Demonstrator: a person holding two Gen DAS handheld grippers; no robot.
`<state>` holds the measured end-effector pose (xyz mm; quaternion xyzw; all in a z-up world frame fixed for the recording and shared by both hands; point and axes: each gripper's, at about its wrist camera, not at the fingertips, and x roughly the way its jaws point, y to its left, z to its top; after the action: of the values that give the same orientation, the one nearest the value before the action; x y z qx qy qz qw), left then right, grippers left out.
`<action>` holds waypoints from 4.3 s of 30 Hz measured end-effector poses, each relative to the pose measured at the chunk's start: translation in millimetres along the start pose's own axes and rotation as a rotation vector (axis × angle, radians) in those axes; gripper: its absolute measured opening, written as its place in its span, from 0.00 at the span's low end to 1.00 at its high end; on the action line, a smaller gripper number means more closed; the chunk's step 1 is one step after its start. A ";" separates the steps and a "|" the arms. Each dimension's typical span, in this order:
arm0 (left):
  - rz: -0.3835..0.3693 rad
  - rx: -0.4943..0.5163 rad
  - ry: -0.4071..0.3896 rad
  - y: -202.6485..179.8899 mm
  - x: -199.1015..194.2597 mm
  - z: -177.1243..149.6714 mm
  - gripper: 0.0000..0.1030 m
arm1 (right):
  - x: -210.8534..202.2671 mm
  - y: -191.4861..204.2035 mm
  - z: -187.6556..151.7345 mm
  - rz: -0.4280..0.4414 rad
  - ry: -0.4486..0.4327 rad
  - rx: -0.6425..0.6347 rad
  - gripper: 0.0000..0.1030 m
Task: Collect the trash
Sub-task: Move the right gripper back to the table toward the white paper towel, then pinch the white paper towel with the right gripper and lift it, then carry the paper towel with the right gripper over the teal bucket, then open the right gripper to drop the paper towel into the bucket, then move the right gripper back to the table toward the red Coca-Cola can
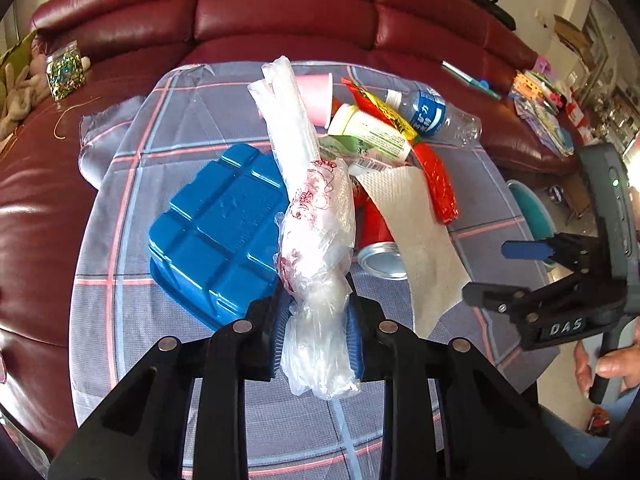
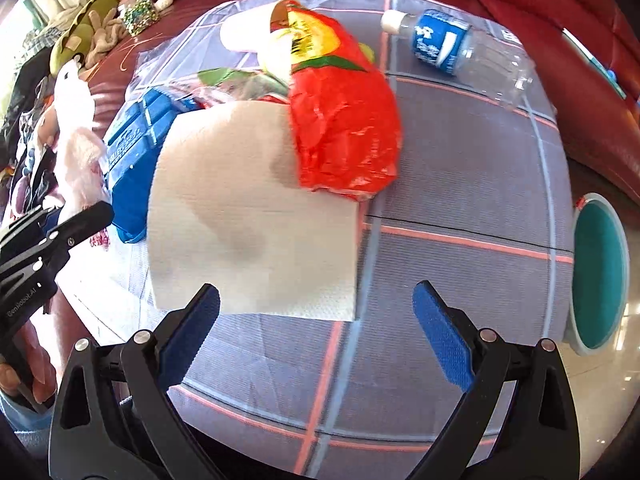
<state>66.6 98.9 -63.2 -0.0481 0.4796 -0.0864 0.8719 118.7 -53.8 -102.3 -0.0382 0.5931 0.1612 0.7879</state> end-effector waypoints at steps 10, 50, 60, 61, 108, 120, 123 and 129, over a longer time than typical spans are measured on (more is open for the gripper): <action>-0.009 0.002 0.003 11.2 1.9 2.1 0.25 | 34.5 21.2 10.4 -0.009 -0.009 -0.050 0.90; -0.139 0.269 -0.037 -174.6 6.1 51.9 0.26 | -112.7 -166.7 -45.2 -0.081 -0.238 0.204 0.06; -0.241 0.470 0.017 -299.2 51.5 79.5 0.26 | -131.3 -286.7 -76.5 -0.142 -0.271 0.395 0.06; -0.253 0.482 0.029 -311.6 57.8 81.1 0.26 | -131.4 -298.4 -81.1 -0.151 -0.269 0.413 0.06; -0.290 0.465 0.196 -405.5 208.3 86.6 0.96 | -48.0 -411.4 -95.9 -0.131 -0.109 0.593 0.57; -0.280 0.439 0.181 -383.5 189.3 85.2 0.96 | -57.0 -395.9 -91.5 -0.127 -0.095 0.590 0.84; -0.277 0.428 0.173 -376.1 183.1 85.7 0.96 | -61.5 -391.8 -92.1 -0.138 -0.093 0.592 0.85; -0.270 0.399 0.162 -359.5 166.6 87.2 0.96 | -73.8 -378.4 -91.3 -0.171 -0.089 0.573 0.86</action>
<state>190.1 -286.2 -94.5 0.0682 0.5104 -0.2986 0.8035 129.7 -449.7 -108.7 0.1429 0.5738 -0.0780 0.8026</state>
